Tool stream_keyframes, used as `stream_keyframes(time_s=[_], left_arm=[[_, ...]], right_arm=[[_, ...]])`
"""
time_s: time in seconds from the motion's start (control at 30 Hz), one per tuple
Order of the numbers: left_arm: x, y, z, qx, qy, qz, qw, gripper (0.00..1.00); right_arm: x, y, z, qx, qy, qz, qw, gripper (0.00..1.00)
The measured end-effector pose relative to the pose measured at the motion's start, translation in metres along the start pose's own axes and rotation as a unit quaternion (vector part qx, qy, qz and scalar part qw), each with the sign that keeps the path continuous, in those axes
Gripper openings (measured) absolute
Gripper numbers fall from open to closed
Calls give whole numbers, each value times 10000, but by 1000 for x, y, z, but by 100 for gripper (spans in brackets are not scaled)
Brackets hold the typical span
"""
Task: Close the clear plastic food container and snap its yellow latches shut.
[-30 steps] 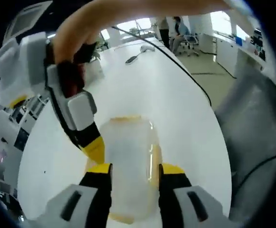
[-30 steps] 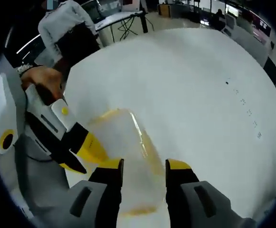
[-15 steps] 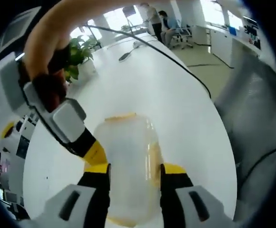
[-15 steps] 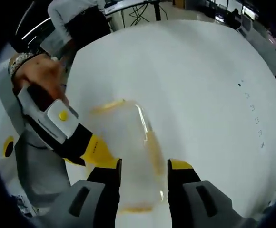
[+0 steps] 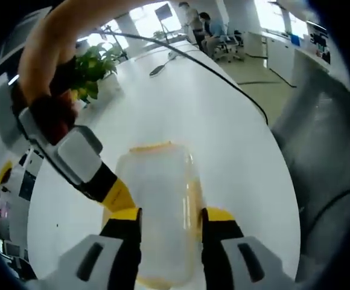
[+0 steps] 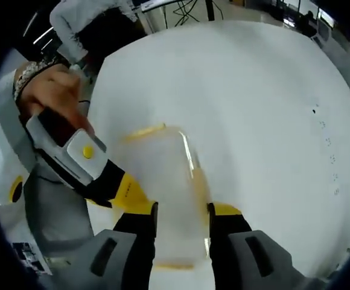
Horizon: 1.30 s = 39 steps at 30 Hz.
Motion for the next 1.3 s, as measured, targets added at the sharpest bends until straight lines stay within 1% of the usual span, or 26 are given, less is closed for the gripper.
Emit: stream_keyframes(time_s=[0.1, 0.23, 0.47, 0.67, 0.7, 0.73, 0.87, 1.13, 1.3], left_arm=[[-1, 0, 1, 3, 83, -8, 10000, 31], [0, 0, 2, -20, 10, 0, 10000, 30], [0, -1, 5, -82, 87, -43, 9999, 27], [0, -1, 7, -134, 186, -15, 9997, 25], [-7, 1, 8, -31, 483, 226, 9986, 24], [-4, -5, 9, -154, 256, 14, 9996, 24], [-3, 1, 7, -143, 352, 43, 9993, 24], [-1, 0, 8, -209, 429, 71, 9988, 25], [-1, 0, 9, -214, 455, 37, 9987, 25]], right_arm=[[-1, 1, -1, 40, 21, -59, 10000, 31], [-2, 1, -2, 60, -9, -112, 9999, 31], [-2, 2, -2, 94, -1, -143, 9999, 31], [-2, 2, -3, 90, 4, -118, 9999, 31], [-1, 2, -4, 70, 25, -133, 9999, 31], [-2, 2, -3, 86, -5, -135, 9999, 31], [-2, 2, -3, 63, -25, -159, 9999, 31], [-3, 3, 0, -92, -131, -220, 9996, 30], [-4, 4, 2, -176, -200, -244, 9993, 30]])
Point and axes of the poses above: the point that each gripper's makers call its tool centre point, and the gripper's own axes: y roughly forward along the fingers, z roughly to its right, x roughly out of its underside, the point moved 9 cm from there along -y, roughly backward along the fingers, and after that the axes turned 11 degrees about -x, right-handed, at the moved point
